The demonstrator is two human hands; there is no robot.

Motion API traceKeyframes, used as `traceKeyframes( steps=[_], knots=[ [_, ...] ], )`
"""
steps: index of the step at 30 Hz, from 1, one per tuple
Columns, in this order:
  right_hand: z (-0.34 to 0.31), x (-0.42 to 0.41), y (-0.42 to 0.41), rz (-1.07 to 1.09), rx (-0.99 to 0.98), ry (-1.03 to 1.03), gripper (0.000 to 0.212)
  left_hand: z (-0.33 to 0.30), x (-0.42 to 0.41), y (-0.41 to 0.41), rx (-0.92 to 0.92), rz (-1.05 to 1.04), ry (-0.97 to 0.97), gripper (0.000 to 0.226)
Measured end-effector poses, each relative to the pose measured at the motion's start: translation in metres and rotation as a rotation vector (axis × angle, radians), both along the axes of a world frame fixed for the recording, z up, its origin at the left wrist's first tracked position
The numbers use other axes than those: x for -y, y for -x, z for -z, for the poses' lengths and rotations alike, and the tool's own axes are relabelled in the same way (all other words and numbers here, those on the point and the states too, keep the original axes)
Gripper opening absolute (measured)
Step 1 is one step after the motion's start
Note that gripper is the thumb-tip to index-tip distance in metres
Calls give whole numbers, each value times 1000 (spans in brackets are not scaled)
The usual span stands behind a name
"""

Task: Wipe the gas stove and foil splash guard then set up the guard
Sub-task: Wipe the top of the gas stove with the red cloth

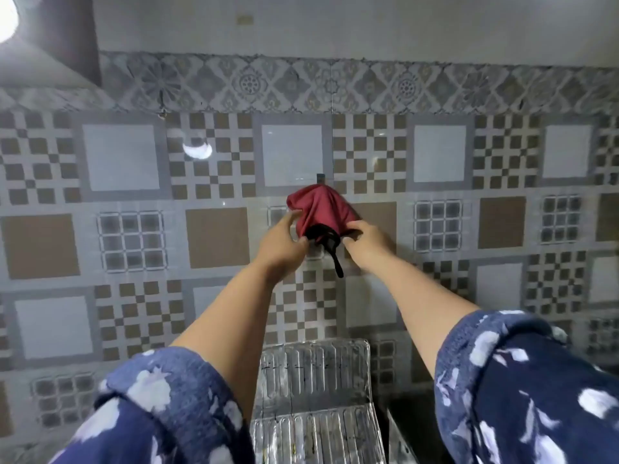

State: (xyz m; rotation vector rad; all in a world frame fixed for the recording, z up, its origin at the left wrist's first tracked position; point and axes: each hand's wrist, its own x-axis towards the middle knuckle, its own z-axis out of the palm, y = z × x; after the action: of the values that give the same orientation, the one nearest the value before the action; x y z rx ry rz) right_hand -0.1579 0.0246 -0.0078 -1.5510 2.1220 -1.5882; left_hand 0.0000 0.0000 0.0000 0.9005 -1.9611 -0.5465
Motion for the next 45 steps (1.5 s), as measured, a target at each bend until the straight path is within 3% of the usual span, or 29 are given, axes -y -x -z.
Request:
traceKeyframes(
  steps=[5, 12, 15, 17, 25, 30, 34, 41, 45],
  knots=[
    [-3, 20, -10, -208, 265, 7, 55, -6, 15, 22, -53, 98, -66, 65],
    [-13, 37, -19, -243, 561, 53, 41, -9, 28, 30, 17, 108, -186, 68],
    [-23, 38, -18, -240, 462, 45, 53, -16, 19, 29, -39, 119, -208, 62],
    [-32, 25, -18, -232, 385, 76, 63, -19, 11, 28, -88, 100, -122, 56],
    [-6, -51, -14, -236, 427, 291, 56, 17, -38, 31, -520, 12, -6, 33],
    [39, -102, 0, -183, 544, 205, 63, 60, -90, 36, -499, 14, -152, 40],
    [74, -162, 13, -148, 509, 81, 64, 102, -147, 44, -506, 52, -288, 58],
    [141, -275, 38, -199, 463, -138, 65, 188, -261, 58, -511, 24, -439, 60],
    [172, -336, 47, -166, 376, -251, 61, 220, -321, 64, -419, -6, -489, 60]
  ],
)
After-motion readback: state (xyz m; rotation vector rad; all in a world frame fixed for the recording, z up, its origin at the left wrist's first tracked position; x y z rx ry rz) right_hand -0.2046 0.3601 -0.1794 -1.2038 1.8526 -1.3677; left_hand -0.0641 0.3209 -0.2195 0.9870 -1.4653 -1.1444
